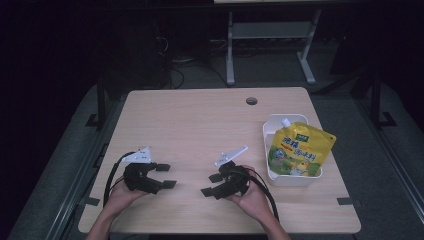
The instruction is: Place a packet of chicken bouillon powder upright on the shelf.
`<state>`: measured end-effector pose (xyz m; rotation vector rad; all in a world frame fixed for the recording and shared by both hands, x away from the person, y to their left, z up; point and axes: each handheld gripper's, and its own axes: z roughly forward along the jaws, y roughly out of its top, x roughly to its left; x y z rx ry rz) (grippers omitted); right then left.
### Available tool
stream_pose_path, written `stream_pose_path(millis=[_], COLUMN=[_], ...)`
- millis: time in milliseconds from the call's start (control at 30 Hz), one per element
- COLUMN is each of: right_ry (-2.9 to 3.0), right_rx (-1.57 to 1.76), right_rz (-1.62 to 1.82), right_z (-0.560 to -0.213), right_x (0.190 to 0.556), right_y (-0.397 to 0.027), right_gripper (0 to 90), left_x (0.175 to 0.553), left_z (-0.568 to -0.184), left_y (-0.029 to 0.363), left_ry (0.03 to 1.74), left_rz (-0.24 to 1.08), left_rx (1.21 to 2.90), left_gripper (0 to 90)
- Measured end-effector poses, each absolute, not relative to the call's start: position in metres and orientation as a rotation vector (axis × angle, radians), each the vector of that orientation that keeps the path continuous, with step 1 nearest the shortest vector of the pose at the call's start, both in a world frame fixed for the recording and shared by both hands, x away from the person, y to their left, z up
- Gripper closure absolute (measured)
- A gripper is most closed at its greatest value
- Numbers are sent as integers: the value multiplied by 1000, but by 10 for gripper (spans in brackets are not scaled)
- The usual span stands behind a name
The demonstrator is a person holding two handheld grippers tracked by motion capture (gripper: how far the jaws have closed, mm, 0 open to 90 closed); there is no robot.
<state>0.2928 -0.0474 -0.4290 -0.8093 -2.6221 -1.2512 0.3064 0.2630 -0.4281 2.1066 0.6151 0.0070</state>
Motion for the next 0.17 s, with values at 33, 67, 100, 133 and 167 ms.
stream_pose_path(millis=[33, 67, 100, 133, 167], right_ry=[-2619, -2616, -2624, -2630, -2632], right_rx=[-817, -823, -827, -831, -840], right_rz=[-1253, -1257, -1263, -1265, -1273], right_z=[-430, -433, -436, -437, -438], right_x=[292, 290, 287, 287, 285], right_y=[-48, -49, -50, -51, -52], right_gripper=[399, 399, 398, 398, 402], left_x=[306, 306, 306, 306, 305], left_z=[-428, -428, -428, -428, -428], left_y=[263, 262, 262, 262, 262], left_ry=[613, 609, 607, 607, 608], left_rz=[8, 10, 11, 14, 15], left_rx=[2106, 2108, 2109, 2112, 2112], left_gripper=[276, 276, 276, 276, 276])
